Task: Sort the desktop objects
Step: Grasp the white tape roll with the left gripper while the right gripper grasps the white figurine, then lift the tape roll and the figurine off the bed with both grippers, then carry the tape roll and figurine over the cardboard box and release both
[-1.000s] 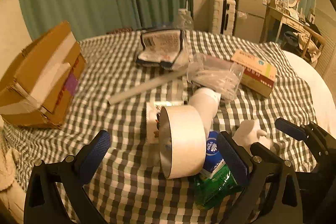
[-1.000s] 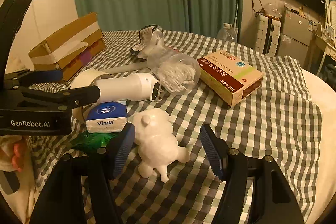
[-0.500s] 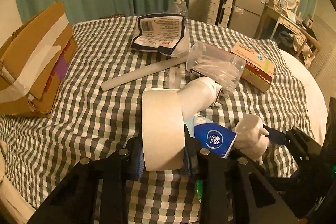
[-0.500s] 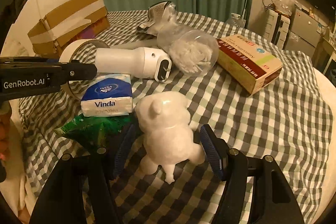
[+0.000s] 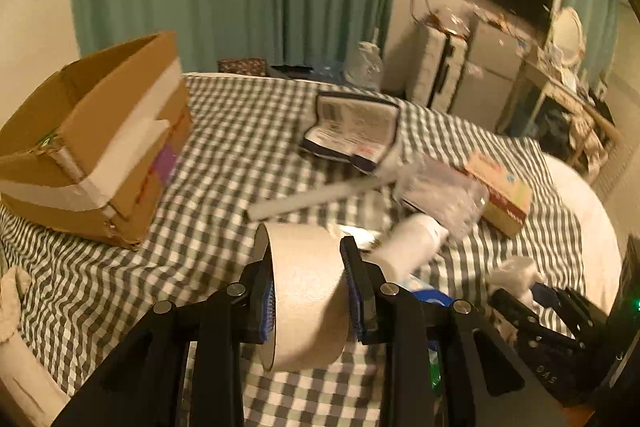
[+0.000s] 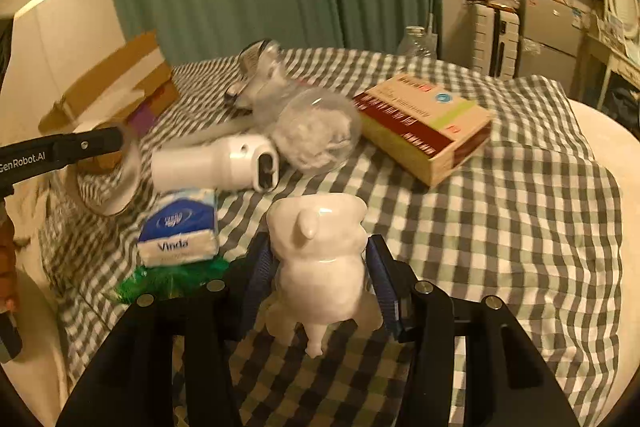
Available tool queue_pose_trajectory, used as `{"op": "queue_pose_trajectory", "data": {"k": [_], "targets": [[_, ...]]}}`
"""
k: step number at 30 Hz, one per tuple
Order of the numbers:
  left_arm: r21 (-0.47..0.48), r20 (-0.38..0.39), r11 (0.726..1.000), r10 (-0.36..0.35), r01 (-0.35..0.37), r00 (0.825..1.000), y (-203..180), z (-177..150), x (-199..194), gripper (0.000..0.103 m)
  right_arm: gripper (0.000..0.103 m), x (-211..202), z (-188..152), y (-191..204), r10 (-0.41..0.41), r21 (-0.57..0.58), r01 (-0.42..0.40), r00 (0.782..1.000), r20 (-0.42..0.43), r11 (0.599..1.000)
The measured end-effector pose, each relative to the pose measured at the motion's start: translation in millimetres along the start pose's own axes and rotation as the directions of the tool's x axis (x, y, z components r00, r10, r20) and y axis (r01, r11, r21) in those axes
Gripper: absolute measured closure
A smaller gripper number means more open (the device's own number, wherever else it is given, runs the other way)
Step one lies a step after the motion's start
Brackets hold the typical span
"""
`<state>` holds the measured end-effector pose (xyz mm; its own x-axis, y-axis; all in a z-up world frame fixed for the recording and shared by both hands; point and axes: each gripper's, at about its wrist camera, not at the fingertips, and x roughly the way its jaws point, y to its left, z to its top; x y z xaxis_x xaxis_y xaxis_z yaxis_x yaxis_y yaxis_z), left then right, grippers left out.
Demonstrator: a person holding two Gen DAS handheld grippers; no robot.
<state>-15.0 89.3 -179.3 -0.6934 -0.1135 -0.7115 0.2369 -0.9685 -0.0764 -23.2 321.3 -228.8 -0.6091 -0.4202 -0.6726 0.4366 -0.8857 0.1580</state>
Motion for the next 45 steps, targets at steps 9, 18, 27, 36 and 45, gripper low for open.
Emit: {"op": "queue_pose_trajectory", "data": {"k": [9, 18, 27, 36, 45], "targets": [[0.087, -0.009, 0.996, 0.028, -0.027, 1.0, -7, 1, -8, 0.074, 0.055, -5, -4, -11, -0.034, 0.024, 0.034, 0.999, -0.004, 0.999], [0.09, -0.021, 0.996, 0.01, -0.008, 1.0, 2, -7, -14, 0.074, 0.055, -19, -8, -20, -0.063, 0.058, 0.061, 0.998, 0.021, 0.996], [0.04, 0.007, 0.997, -0.07, 0.069, 0.998, 13, 4, -34, 0.074, 0.055, -58, -15, -10, -0.154, 0.036, 0.153, 0.987, 0.038, 0.988], [0.057, 0.036, 0.983, -0.178, 0.175, 0.983, 12, 20, -71, 0.074, 0.055, -112, 8, 18, -0.149, 0.12, 0.142, 0.988, 0.046, 0.982], [0.077, 0.073, 0.977, -0.205, 0.2, 0.976, 35, 44, -108, 0.074, 0.055, -153, 63, 82, -0.172, 0.0, 0.173, 0.98, 0.105, 0.985]]}}
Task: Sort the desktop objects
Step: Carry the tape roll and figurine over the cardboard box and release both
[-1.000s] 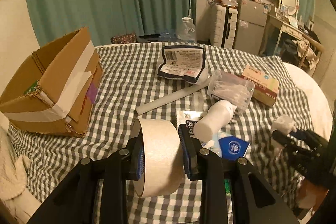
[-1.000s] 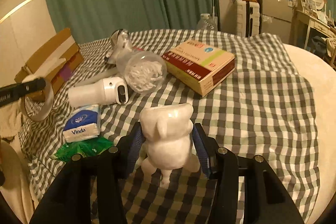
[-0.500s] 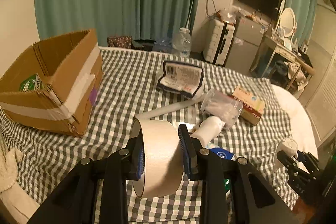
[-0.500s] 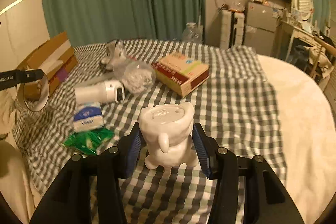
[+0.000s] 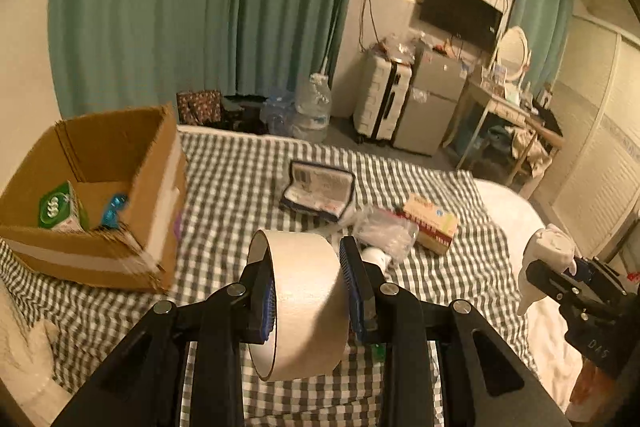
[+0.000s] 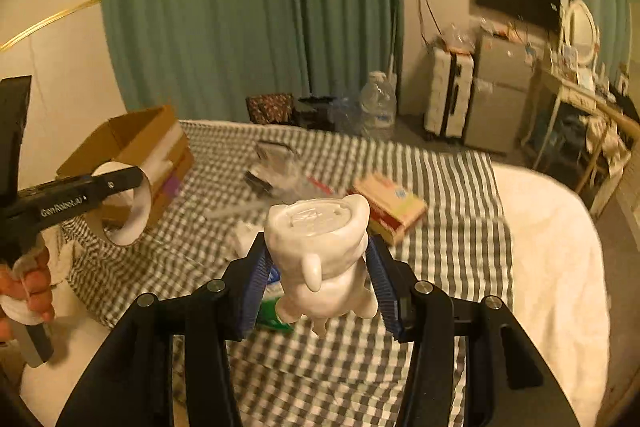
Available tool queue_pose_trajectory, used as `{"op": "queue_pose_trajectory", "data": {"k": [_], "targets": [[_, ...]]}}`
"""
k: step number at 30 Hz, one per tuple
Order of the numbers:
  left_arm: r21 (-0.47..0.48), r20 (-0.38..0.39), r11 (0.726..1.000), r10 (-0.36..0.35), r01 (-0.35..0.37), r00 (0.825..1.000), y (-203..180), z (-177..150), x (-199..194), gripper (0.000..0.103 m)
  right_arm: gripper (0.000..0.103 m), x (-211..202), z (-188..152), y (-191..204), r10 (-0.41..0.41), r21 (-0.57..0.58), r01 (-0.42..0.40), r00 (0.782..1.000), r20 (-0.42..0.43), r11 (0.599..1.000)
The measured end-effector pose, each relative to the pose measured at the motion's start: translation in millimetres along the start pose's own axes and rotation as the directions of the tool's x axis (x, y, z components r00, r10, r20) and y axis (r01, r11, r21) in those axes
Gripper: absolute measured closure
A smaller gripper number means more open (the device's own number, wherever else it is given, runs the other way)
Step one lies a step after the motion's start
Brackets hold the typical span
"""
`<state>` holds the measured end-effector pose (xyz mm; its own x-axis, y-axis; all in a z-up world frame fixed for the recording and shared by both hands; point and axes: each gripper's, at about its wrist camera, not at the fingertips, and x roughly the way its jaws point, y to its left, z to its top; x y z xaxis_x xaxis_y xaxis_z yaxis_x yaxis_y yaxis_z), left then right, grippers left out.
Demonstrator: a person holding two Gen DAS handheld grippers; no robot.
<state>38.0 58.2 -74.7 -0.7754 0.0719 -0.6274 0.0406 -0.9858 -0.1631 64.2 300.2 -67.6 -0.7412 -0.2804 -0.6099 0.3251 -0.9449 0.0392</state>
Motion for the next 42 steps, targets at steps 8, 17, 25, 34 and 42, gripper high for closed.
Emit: {"op": "queue_pose_trajectory", "data": {"k": [8, 17, 25, 34, 42], "targets": [[0.016, 0.067, 0.998, 0.053, -0.054, 0.996, 40, 40, -36, 0.074, 0.055, -10, 47, 49, 0.048, -0.057, -0.045, 0.998, 0.051, 0.997], [-0.002, 0.099, 0.991, 0.13, -0.13, 0.987, 105, 69, -54, 0.074, 0.055, 2, 91, 122, 0.134, -0.18, -0.126, 0.99, 0.033, 0.976], [-0.066, 0.151, 0.973, 0.227, -0.219, 0.962, 194, 100, -62, 0.074, 0.055, 32, 134, 193, 0.247, -0.268, -0.238, 0.969, -0.002, 0.933], [-0.11, 0.106, 0.958, 0.277, -0.265, 0.955, 270, 101, -31, 0.074, 0.055, 107, 155, 285, 0.392, -0.265, -0.402, 0.915, -0.092, 0.876], [-0.148, 0.016, 0.95, 0.28, -0.274, 0.96, 300, 83, 10, 0.074, 0.055, 189, 140, 318, 0.414, -0.138, -0.445, 0.887, -0.205, 0.885]]}}
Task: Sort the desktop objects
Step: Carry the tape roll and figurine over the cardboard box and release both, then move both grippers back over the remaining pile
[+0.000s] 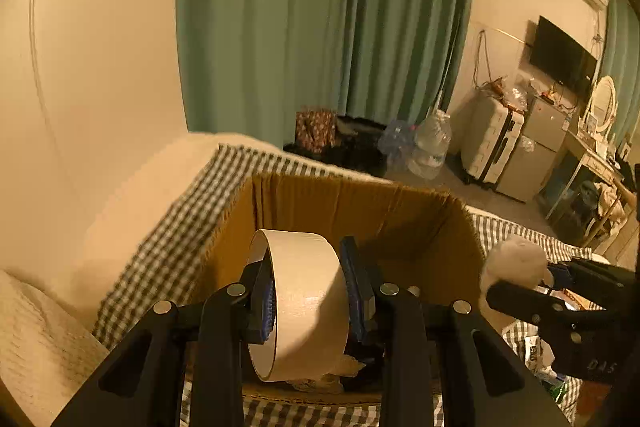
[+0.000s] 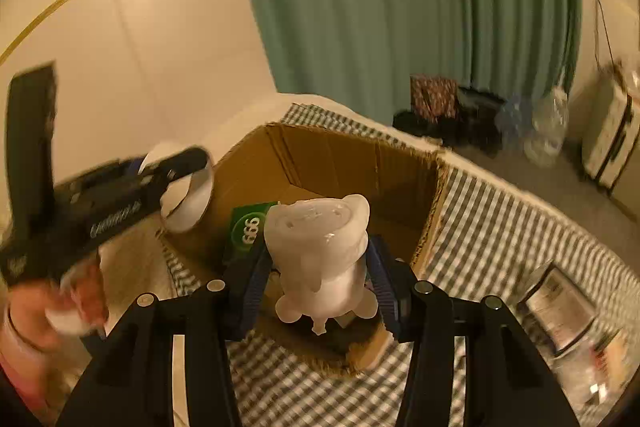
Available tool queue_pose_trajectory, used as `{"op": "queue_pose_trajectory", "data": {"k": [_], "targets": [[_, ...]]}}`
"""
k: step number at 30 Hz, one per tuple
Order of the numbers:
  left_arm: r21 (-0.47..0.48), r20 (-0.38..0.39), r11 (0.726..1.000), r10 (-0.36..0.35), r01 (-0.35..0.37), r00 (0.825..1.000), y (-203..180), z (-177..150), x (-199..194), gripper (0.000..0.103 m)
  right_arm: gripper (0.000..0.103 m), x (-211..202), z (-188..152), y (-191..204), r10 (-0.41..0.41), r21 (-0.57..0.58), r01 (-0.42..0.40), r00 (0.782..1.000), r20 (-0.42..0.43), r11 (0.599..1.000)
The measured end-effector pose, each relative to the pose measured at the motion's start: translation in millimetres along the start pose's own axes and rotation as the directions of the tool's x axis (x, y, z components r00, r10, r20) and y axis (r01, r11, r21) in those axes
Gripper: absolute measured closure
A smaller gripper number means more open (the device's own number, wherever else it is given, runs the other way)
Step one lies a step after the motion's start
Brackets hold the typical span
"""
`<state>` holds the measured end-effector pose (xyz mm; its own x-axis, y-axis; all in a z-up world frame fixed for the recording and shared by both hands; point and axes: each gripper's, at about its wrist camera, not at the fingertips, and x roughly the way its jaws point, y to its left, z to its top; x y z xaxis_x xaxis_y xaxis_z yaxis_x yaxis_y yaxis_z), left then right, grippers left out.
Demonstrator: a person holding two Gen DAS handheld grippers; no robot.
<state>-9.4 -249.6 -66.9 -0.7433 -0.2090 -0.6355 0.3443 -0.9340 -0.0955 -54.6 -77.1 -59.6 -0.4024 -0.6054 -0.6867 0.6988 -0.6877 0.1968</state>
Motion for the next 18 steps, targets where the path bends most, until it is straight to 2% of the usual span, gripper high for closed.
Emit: {"op": "queue_pose_trajectory", "data": {"k": [3, 4, 5, 6, 7, 8, 13, 16, 18], "targets": [[-0.015, -0.037, 1.0, -0.001, 0.001, 0.999, 4, -2, 12, 0.071, 0.055, 21, 2, -6, 0.013, 0.045, -0.012, 1.0, -0.021, 0.999], [-0.012, -0.047, 1.0, 0.001, -0.001, 0.999, 4, -2, 14, 0.064, 0.053, 25, 1, -7, -0.01, 0.052, 0.012, 1.0, -0.026, 0.999], [-0.012, -0.059, 1.0, 0.009, -0.009, 0.998, 3, -3, 17, 0.044, 0.042, 27, 1, -10, -0.038, 0.056, 0.04, 0.999, -0.025, 0.998], [-0.018, -0.059, 1.0, 0.019, -0.02, 0.998, 3, -3, 17, 0.034, 0.033, 27, 2, -11, -0.066, 0.061, 0.066, 0.998, -0.016, 0.996], [-0.025, -0.056, 0.999, 0.03, -0.032, 0.998, 3, -4, 16, 0.019, 0.032, 27, 3, -14, -0.082, 0.067, 0.082, 0.997, -0.006, 0.994], [-0.035, -0.045, 0.998, 0.042, -0.044, 0.998, 2, -5, 13, 0.014, 0.032, 23, 3, -17, -0.098, 0.075, 0.097, 0.995, 0.007, 0.992], [-0.029, -0.058, 0.998, 0.062, -0.064, 0.996, -10, -6, 4, 0.013, 0.031, -14, 1, -38, -0.16, 0.086, 0.155, 0.986, 0.056, 0.984], [0.006, -0.066, 0.998, 0.064, -0.064, 0.996, -32, -9, -9, 0.009, 0.031, -52, -7, -64, -0.213, 0.121, 0.201, 0.972, 0.097, 0.972], [0.046, -0.069, 0.994, 0.098, -0.095, 0.993, -53, -14, -20, 0.006, 0.031, -81, -17, -81, -0.254, 0.154, 0.235, 0.961, 0.113, 0.96]]}}
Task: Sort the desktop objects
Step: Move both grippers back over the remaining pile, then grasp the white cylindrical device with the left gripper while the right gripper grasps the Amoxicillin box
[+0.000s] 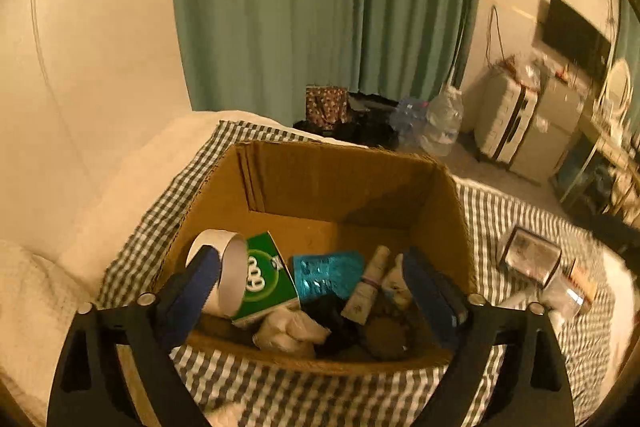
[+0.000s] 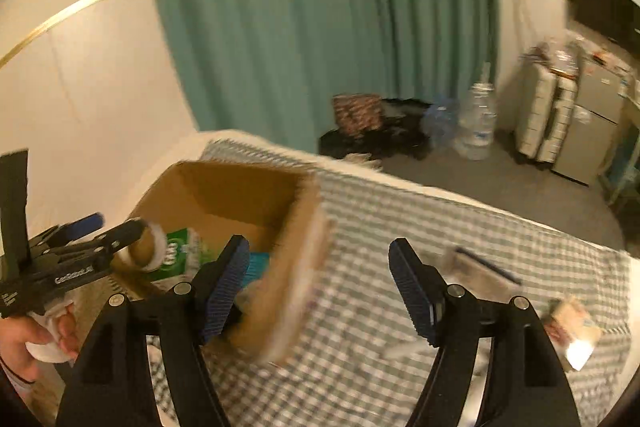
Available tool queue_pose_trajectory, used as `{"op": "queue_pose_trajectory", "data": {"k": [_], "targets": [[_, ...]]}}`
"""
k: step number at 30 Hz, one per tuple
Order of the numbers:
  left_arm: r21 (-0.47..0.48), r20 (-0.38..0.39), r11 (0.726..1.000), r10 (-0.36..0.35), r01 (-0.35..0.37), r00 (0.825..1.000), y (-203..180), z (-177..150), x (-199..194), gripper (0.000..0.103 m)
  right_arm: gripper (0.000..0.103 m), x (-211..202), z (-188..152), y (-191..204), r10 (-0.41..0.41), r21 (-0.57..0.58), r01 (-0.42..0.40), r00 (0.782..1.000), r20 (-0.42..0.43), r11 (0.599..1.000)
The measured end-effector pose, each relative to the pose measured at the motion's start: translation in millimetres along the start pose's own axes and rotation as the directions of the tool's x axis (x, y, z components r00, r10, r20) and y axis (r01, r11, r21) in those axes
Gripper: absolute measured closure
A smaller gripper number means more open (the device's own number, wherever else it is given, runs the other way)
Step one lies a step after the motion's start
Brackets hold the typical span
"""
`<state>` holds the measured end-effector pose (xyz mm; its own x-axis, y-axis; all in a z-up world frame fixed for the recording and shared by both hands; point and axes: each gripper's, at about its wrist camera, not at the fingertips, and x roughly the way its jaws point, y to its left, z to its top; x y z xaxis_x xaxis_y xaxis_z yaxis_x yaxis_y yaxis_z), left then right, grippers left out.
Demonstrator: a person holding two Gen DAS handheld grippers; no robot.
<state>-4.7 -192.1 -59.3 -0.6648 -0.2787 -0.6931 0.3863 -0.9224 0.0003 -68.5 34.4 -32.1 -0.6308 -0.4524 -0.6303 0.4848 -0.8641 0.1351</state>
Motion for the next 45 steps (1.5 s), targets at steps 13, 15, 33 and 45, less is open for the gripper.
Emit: {"op": "queue_pose_trajectory", "data": {"k": [13, 15, 33, 45], "targets": [[0.078, -0.028, 0.983, -0.162, 0.163, 0.986, -138, -40, -40, 0.0, 0.014, -132, -75, -159, -0.227, 0.119, 0.216, 0.97, 0.084, 0.969], [0.071, -0.039, 0.979, -0.187, 0.189, 0.982, -163, -55, -32, 0.0, 0.014, -135, -100, -183, -0.249, 0.157, 0.236, 0.966, 0.069, 0.959], [0.164, -0.138, 0.936, -0.29, 0.311, 0.947, -285, -144, 60, 0.0, 0.014, -54, -193, -260, -0.241, 0.156, 0.22, 0.962, 0.128, 0.963], [0.373, -0.224, 0.835, -0.342, 0.405, 0.913, -345, -167, 82, 0.004, 0.014, 3, -172, -303, -0.18, -0.075, 0.186, 0.981, 0.075, 0.98]]}}
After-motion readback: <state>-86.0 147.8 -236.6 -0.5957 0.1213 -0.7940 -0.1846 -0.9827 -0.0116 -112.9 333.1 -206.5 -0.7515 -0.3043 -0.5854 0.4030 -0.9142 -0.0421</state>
